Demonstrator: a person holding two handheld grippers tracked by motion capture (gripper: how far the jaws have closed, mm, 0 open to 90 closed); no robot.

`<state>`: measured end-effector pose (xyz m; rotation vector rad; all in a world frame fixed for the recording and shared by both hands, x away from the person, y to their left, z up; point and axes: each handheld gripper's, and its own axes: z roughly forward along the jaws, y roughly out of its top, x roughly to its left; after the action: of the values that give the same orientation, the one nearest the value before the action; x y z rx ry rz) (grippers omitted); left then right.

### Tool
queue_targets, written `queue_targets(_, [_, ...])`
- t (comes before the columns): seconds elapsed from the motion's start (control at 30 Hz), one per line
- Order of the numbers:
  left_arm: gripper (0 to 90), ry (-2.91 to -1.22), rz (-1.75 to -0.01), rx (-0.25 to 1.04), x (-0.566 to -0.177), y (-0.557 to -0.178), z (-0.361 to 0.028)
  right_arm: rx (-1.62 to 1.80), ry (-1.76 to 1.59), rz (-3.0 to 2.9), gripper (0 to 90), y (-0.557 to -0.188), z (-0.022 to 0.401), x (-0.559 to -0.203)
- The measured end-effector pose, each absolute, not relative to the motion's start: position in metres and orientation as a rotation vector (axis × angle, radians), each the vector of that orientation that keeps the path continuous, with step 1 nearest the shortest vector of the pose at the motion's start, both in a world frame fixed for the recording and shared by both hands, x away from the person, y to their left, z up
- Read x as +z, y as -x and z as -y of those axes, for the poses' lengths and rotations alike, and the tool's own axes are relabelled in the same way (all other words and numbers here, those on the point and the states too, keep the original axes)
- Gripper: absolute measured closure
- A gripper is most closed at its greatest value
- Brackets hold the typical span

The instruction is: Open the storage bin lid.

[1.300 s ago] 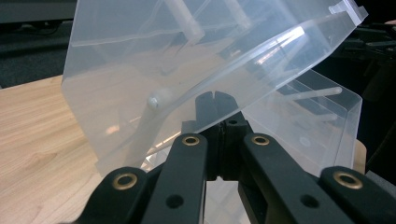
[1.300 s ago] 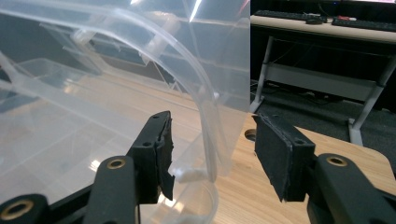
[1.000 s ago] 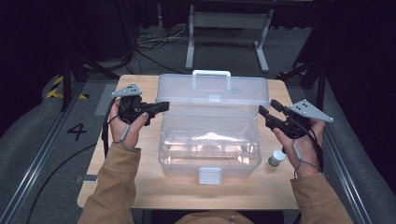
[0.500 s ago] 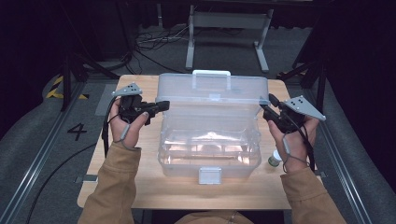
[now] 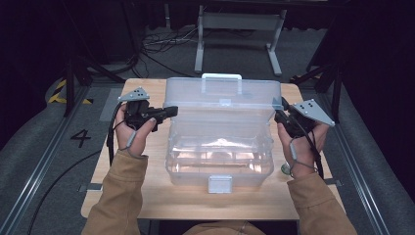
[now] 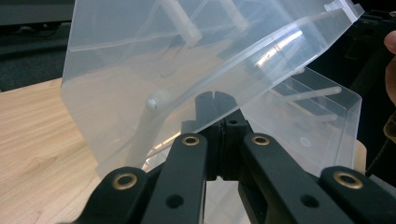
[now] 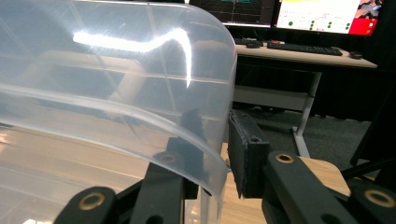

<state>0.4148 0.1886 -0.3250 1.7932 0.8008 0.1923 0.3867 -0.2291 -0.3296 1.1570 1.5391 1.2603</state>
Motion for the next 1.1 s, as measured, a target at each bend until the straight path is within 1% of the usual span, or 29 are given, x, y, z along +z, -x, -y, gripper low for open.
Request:
queue_targets(0.4, [89.5,-1.794,-0.801,0.199,-0.325,-0.412,-0.191,1.254,-1.198,-1.504,78.9,-0.391,0.227,-0.329])
queue_targets(0.67, [87.3,-1.8,-0.813,0.2,-0.326,-0.407,-0.195,1.269,-1.225,-1.472,79.9,-0.398,0.225,-0.328])
queue_targets(1.1, [86.0,-1.799,-0.863,0.212,-0.33,-0.39,-0.215,1.239,-1.224,-1.482,82.1,-0.413,0.225,-0.323])
